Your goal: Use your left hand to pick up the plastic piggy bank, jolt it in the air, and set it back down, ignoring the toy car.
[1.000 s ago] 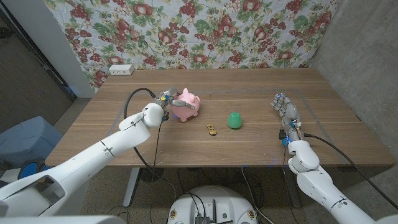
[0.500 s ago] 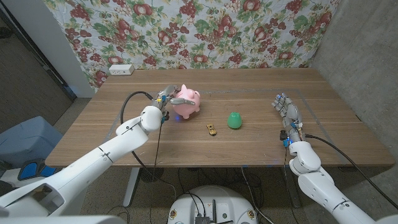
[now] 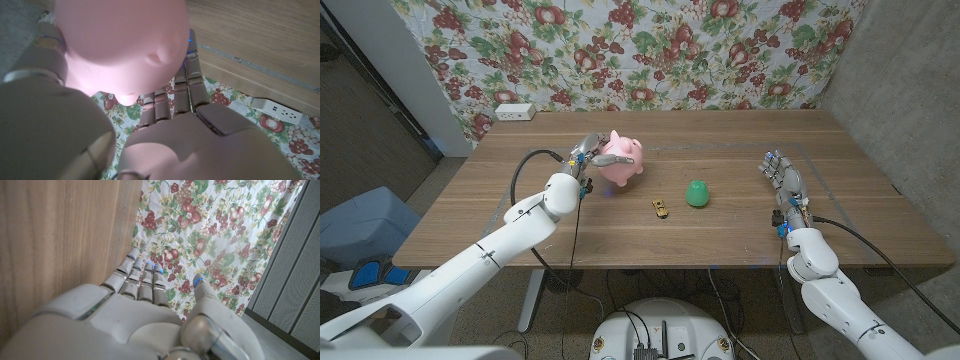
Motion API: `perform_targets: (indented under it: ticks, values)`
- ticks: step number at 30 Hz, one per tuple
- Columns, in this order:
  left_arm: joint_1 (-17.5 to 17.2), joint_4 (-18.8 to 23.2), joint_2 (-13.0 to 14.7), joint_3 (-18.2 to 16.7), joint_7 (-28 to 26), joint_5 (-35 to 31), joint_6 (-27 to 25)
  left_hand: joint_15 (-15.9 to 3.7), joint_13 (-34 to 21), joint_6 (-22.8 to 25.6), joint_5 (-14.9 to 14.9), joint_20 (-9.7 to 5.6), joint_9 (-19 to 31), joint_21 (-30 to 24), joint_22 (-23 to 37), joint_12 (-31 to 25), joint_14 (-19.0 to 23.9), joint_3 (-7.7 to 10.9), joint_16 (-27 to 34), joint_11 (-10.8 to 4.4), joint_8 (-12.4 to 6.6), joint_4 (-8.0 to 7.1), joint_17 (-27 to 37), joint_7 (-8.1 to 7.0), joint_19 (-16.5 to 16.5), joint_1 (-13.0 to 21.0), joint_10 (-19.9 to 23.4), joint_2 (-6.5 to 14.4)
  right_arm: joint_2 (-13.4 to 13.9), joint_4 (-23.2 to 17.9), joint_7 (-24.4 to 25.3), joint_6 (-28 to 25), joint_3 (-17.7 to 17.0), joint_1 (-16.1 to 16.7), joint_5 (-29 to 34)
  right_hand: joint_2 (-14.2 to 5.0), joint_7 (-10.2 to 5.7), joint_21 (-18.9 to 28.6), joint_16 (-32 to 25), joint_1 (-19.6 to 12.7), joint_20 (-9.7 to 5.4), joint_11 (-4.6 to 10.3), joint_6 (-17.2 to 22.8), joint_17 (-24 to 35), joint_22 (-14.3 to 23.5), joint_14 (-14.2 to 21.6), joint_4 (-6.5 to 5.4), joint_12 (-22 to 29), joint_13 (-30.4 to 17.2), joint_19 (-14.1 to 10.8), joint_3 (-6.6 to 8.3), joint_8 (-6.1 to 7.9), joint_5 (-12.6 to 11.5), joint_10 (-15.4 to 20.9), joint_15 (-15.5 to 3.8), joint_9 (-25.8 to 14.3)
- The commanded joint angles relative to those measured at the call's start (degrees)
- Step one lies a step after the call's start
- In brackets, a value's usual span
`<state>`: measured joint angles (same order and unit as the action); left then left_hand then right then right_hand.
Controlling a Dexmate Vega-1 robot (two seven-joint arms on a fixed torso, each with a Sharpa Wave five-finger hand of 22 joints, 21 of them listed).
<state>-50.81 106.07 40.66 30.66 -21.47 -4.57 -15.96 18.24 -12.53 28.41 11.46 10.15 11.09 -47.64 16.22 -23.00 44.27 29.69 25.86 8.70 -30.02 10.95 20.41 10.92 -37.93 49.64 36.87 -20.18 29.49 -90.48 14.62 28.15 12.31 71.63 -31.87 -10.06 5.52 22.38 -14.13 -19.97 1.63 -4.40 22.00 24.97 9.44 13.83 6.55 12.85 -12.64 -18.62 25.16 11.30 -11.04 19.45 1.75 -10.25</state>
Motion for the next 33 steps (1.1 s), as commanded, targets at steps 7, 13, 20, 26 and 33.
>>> perform_targets:
  ticks: [7, 13, 20, 26, 33]
  values:
    - [-4.16, -1.65, -2.12, -4.44, -4.28, 3.88, 9.88, -31.67, -5.26, 22.84, 2.21, -20.51, 6.26, -1.64, 0.52, 0.06, 23.78, 3.82, 1.01, -15.04, -6.64, -0.44, 1.52, -8.67, -13.33, 28.28, 16.04, 27.70, 0.46, 0.16, -1.24, -0.33, -0.10, -0.39, -0.68, 0.26, -0.15, -0.58, -0.21, 0.29, 0.14, -0.41, 0.30, -0.07, 0.35, 0.63, -0.09, -0.16, -0.26, -0.70, 0.16, -0.26, -0.46, 0.43, 0.01, -0.26]
    - [-5.27, -2.89, -3.38, -5.92, -5.25, 5.87, 13.98, -31.67, -5.56, 23.13, 2.49, -20.50, 6.23, -2.54, 0.70, 0.19, 23.88, 3.73, 1.48, -15.09, -6.60, -0.42, 2.30, -8.78, -13.21, 28.39, 16.16, 27.60, 0.59, 0.12, -1.17, -0.56, -0.07, -0.59, -0.48, 0.27, -0.14, -0.70, -0.20, 0.31, 0.14, -0.37, 0.31, -0.11, 0.35, 0.62, -0.09, -0.13, -0.27, -0.85, 0.18, -0.26, -0.46, 0.57, 0.00, -0.26]
    - [-6.22, -4.82, -5.28, -7.32, -7.43, 6.81, 19.04, -31.65, -5.88, 23.31, 2.79, -20.61, 6.36, -3.51, 0.86, 0.31, 24.02, 3.65, 2.01, -14.90, -6.60, -0.42, 3.16, -8.72, -13.15, 28.48, 16.38, 27.46, 0.54, 0.29, -1.11, -0.88, 0.03, -0.96, -0.51, 0.28, -0.20, -0.89, -0.21, 0.33, 0.13, -0.35, 0.31, -0.16, 0.36, 0.63, -0.07, -0.17, -0.28, -0.89, 0.21, -0.26, -0.46, 0.55, 0.05, -0.26]
    - [-6.86, -6.81, -7.42, -7.94, -11.19, 5.09, 23.82, -31.63, -6.20, 23.27, 3.08, -20.65, 6.51, -4.36, 0.99, 0.47, 24.10, 3.61, 2.48, -14.86, -6.51, -0.46, 3.98, -8.62, -12.83, 28.53, 16.51, 27.36, 0.50, 0.38, -1.02, -1.01, 0.08, -1.17, -0.49, 0.30, -0.19, -1.07, -0.20, 0.36, 0.12, -0.27, 0.31, -0.20, 0.36, 0.63, -0.07, -0.20, -0.30, -0.97, 0.23, -0.27, -0.46, 0.56, 0.14, -0.26]
    - [-7.59, -9.83, -10.82, -8.71, -17.73, 1.14, 30.96, -31.61, -6.53, 23.43, 3.37, -20.74, 6.50, -5.19, 1.07, 0.65, 24.00, 3.61, 2.86, -15.06, -6.39, -0.48, 4.80, -8.81, -12.42, 28.55, 16.65, 27.22, 0.56, 0.55, -1.15, -1.01, 0.17, -1.27, -0.45, 0.31, -0.20, -1.24, -0.22, 0.38, 0.13, -0.43, 0.24, -0.25, 0.37, 0.67, -0.06, -0.24, -0.31, -1.08, 0.25, -0.30, -0.46, 0.54, 0.14, -0.26]
